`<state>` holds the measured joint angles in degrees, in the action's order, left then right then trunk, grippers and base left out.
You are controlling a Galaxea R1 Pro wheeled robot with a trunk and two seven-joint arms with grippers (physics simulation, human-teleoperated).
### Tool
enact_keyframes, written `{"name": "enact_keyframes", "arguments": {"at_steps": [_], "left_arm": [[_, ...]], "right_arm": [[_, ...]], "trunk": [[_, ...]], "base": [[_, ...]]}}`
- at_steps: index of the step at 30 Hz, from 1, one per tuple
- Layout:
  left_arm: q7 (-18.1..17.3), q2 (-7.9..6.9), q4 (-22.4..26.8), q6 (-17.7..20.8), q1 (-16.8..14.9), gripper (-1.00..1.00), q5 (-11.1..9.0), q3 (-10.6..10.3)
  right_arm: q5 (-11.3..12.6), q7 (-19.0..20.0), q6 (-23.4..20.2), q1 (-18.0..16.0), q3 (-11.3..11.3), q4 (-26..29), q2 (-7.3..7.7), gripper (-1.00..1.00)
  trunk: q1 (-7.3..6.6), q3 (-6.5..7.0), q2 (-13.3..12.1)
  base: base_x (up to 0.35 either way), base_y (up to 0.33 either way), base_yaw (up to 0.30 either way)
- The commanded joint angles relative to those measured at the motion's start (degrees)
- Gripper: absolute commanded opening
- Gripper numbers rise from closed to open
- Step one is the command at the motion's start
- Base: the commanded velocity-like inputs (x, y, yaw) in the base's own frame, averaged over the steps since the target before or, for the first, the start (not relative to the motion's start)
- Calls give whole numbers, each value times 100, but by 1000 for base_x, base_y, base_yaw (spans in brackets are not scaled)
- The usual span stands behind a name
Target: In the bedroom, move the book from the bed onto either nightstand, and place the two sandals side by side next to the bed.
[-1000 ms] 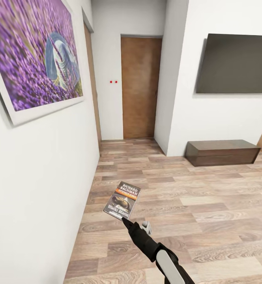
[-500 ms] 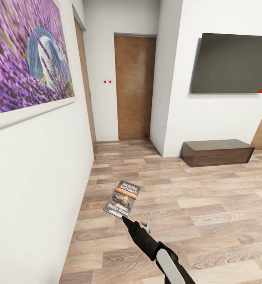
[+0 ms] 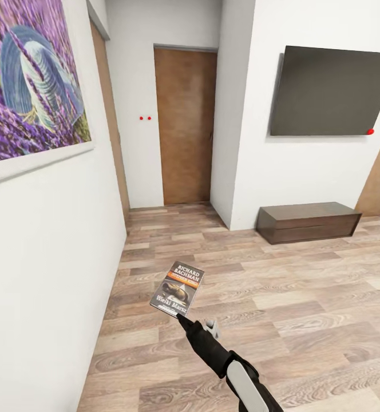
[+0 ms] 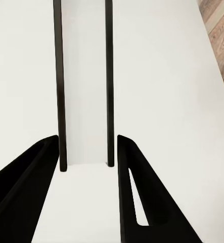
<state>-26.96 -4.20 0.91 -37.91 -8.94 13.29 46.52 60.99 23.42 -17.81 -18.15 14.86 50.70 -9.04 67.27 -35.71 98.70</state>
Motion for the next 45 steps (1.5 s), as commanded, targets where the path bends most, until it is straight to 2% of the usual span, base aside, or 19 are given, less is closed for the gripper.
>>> {"name": "enact_keyframes", "arguments": {"at_steps": [1,32,45], "left_arm": [[-19,-2,-3,-15,-2,100,42,50],[-19,-2,-3,-15,-2,100,42,54],[-19,-2,-3,-15,-2,100,42,50]], "right_arm": [[71,5,-38,-4,-1,1,-1,-100],[71,5,-38,-4,6,1,-7,-100],[71,5,-38,-4,12,1,-9,-100]], "trunk": [[3,-6,3],[3,-6,3],[3,-6,3]], "base": [[313,0,-138],[336,0,-136],[215,0,-169]]}}
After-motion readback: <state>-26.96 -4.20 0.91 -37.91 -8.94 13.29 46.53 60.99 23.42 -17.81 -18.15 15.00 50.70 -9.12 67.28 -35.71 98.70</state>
